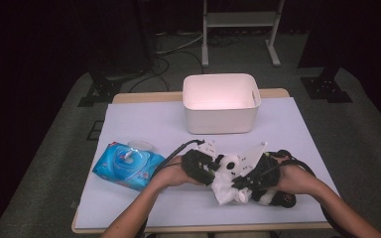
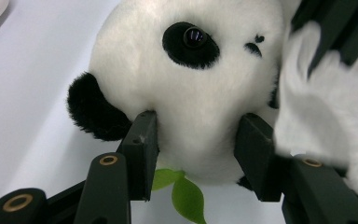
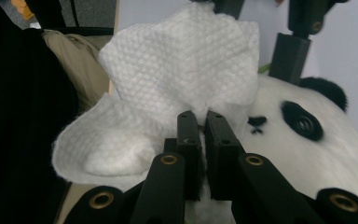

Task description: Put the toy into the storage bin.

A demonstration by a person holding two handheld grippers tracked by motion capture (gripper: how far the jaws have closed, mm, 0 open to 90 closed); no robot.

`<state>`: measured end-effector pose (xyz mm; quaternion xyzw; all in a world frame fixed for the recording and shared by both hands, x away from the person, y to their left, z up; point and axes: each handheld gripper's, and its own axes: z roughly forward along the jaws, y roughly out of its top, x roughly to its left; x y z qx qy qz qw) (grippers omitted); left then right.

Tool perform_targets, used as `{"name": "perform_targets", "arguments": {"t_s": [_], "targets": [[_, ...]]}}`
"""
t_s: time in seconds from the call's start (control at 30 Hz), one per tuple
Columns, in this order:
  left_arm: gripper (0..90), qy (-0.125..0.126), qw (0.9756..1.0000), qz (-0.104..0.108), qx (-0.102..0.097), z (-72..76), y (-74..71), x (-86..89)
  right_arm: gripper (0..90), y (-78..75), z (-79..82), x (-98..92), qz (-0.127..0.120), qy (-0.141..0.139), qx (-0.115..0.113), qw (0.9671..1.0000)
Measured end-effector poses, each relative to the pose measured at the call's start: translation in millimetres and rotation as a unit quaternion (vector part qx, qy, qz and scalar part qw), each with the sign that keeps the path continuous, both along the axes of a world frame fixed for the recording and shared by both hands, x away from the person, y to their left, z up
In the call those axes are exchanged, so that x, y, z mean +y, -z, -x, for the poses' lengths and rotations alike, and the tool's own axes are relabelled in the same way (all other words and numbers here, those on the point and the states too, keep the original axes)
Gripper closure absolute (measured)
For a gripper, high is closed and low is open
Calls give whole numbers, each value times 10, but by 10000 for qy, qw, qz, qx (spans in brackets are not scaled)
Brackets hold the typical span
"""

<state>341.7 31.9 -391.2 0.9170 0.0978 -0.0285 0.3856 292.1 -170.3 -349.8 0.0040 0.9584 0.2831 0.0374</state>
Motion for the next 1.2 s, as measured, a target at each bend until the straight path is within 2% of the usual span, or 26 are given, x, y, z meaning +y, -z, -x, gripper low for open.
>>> {"name": "perform_targets", "arguments": {"t_s": [0.1, 0.2, 0.4, 0.63, 0.73, 0.83, 0.97, 1.1, 1.2], "targets": [[508, 5, 10000, -58, -22, -6, 4, -2, 845, 71, 17, 102, 107, -116, 55, 9999], [503, -16, 10000, -80, -22, -6, 6, 11, 845, 77, 16, 119, 138, -135, 33, 9998], [487, -23, 9999, -107, -49, -8, 1, 11, 845, 60, 34, -36, 76, -41, 105, 9999], [486, -56, 9999, 30, 122, -20, 17, 7, 846, -5, 66, -210, 71, 124, 74, 9999], [484, -2, 9999, 36, 109, -21, 16, -12, 846, -3, 46, -156, 74, 94, 121, 9999], [484, 12, 9998, 96, 168, -21, 32, -3, 846, -15, 20, -59, 32, 17, 56, 10000], [482, 58, 10000, -34, 22, -7, 24, 7, 846, -52, -49, 26, 6, -14, -15, 10000], [478, 78, 10000, -51, -12, -6, 25, 6, 845, -119, -110, -46, -61, 101, -35, 9999], [477, 80, 10000, -24, -9, -10, 36, 16, 844, -203, -171, -162, -155, 308, -65, 9994]]}}
